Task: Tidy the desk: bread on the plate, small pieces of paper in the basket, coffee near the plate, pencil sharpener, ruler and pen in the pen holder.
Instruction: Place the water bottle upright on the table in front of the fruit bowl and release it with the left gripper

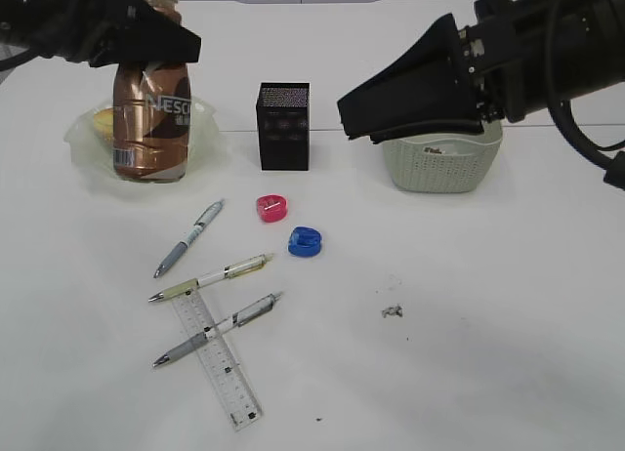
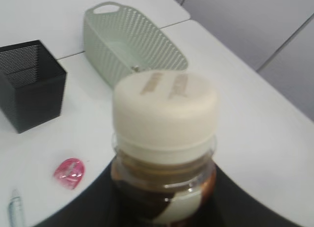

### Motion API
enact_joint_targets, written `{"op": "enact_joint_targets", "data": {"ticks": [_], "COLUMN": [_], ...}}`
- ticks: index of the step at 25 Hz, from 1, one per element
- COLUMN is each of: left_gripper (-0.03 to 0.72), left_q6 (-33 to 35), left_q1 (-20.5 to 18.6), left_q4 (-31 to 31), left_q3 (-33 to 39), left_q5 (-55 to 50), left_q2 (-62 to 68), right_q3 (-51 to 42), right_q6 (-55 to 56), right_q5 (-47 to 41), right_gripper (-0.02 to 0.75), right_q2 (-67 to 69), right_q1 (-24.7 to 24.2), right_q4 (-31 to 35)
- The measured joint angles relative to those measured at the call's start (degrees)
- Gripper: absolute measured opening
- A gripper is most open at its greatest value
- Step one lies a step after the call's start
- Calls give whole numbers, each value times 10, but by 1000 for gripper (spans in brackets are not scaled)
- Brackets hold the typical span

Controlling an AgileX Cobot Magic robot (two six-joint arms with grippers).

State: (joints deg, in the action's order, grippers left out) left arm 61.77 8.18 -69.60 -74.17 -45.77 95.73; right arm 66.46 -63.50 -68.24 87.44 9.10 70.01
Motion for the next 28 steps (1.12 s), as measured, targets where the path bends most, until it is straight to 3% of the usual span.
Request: {"op": "enact_joint_targets", "data": {"ticks": [4, 6, 12, 15, 23, 28], "left_gripper": [237, 237, 237, 237, 237, 236], "left_q6": [-42, -90, -300, -410, -719, -779], "left_q1": [0, 0, 0, 0, 0, 0], "left_q4": [105, 189, 459, 564, 773, 815], "left_q3": [0, 0, 0, 0, 0, 1], "left_q5": [36, 40, 37, 35, 91, 191], "left_q2": [0, 0, 0, 0, 0, 0], "right_q3": [0, 1, 2, 13, 43, 43], "right_q6": [35, 52, 84, 102, 144, 156], "right_q5": [0, 0, -1, -1, -7, -9], "right_gripper": [522, 522, 522, 521, 522, 522], "right_q2": [0, 0, 0, 0, 0, 0], "right_q1": [0, 0, 0, 0, 0, 0], "right_q4": [-38, -58, -75, -100, -166, -201]}}
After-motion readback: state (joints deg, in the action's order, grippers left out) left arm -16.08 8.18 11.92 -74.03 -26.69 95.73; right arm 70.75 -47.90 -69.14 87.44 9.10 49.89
